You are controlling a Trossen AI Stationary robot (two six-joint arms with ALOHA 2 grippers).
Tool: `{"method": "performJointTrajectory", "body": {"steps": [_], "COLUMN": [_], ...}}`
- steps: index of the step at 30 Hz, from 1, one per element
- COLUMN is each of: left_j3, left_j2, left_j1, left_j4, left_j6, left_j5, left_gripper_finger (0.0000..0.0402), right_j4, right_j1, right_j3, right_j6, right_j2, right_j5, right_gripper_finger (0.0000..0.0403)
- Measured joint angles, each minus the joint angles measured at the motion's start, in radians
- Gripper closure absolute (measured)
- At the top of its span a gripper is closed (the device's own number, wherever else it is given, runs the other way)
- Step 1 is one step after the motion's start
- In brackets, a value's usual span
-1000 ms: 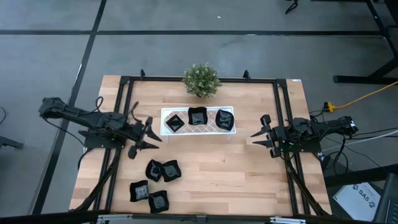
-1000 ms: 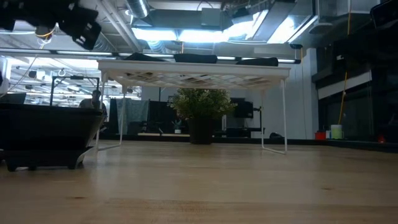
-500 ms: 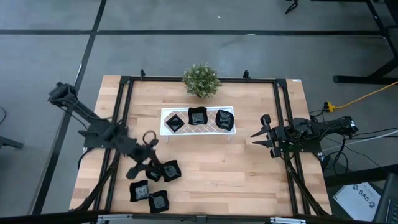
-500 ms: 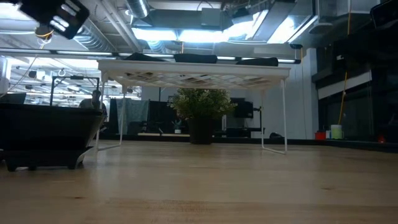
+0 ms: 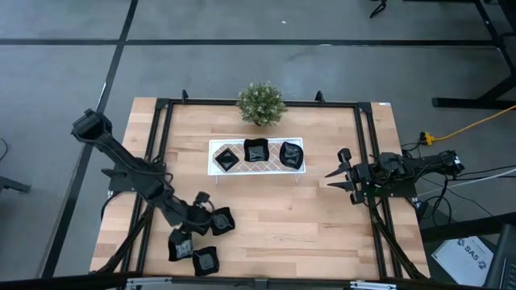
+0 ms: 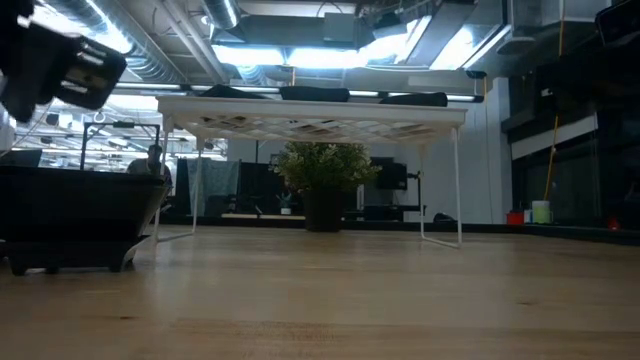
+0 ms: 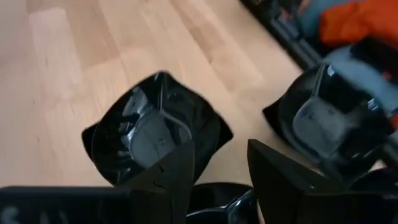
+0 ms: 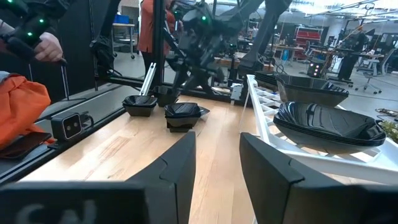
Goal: Pick & Place Mini shaped plates
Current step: Stack the black leaf-shaped plate on top of the black leaf-shaped plate on the shelf
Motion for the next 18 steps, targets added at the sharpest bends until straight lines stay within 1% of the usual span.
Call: {"method": "performJointTrajectory", "body": {"steps": [8, 11, 18], "left_j3": [0.0, 0.0, 0.0], "left_j2": [0.084, 0.095, 0.101], "left_j1": [0.0, 0.0, 0.0], "left_j4": [0.003, 0.003, 0.003], "left_j6": [0.081, 0.105, 0.109], "left_j5": [-0.058, -0.065, -0.075], "left_gripper_finger": [0.0258, 0.0258, 0.0258], "right_j4": [0.0, 0.0, 0.0], "right_j1": [0.0, 0.0, 0.0], "right_j3": [0.0, 0.0, 0.0], "right_j6": [0.0, 0.0, 0.0], "right_j2": [0.0, 0.0, 0.0], "right_j5": [0.0, 0.0, 0.0], "right_gripper_finger": [0.0279, 0.0279, 0.0279]}}
